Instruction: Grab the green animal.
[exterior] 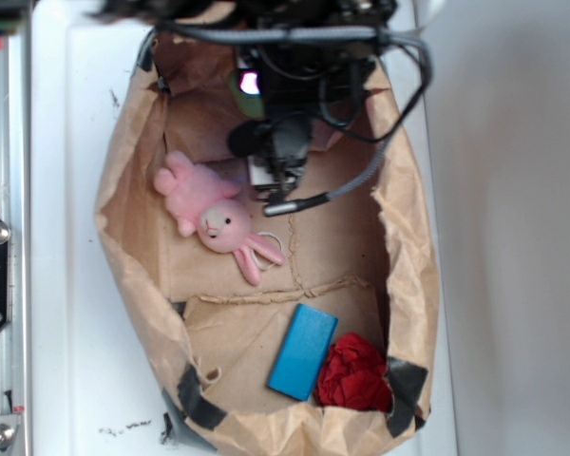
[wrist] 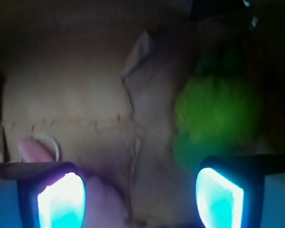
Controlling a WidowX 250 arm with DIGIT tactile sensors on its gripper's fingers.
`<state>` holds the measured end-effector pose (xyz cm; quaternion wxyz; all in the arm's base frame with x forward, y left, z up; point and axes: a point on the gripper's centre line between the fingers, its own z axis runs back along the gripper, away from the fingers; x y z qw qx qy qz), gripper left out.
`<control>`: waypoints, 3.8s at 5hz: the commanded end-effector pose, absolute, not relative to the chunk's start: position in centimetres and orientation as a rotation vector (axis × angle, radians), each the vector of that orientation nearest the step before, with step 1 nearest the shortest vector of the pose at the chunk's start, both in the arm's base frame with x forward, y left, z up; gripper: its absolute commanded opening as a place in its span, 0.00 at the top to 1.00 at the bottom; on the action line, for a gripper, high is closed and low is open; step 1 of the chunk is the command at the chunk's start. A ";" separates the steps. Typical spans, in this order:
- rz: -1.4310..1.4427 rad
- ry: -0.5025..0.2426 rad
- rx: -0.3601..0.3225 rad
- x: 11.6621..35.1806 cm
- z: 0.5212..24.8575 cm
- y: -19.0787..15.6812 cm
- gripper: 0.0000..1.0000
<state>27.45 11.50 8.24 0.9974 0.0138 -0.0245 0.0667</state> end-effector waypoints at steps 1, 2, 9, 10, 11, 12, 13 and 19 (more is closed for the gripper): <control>0.249 -0.112 0.100 28.5 9.7 14.7 0.00; 0.303 -0.136 0.167 29.8 8.4 15.9 0.00; 0.260 -0.185 0.301 30.8 4.1 14.2 1.00; 0.248 -0.193 0.273 30.4 4.9 13.6 1.00; 0.209 -0.213 0.189 29.4 7.2 11.7 1.00; 0.208 -0.245 0.076 29.0 11.8 9.5 1.00; 0.207 -0.289 0.022 29.3 14.2 8.8 1.00; 0.108 -0.277 0.062 29.3 10.9 9.6 0.00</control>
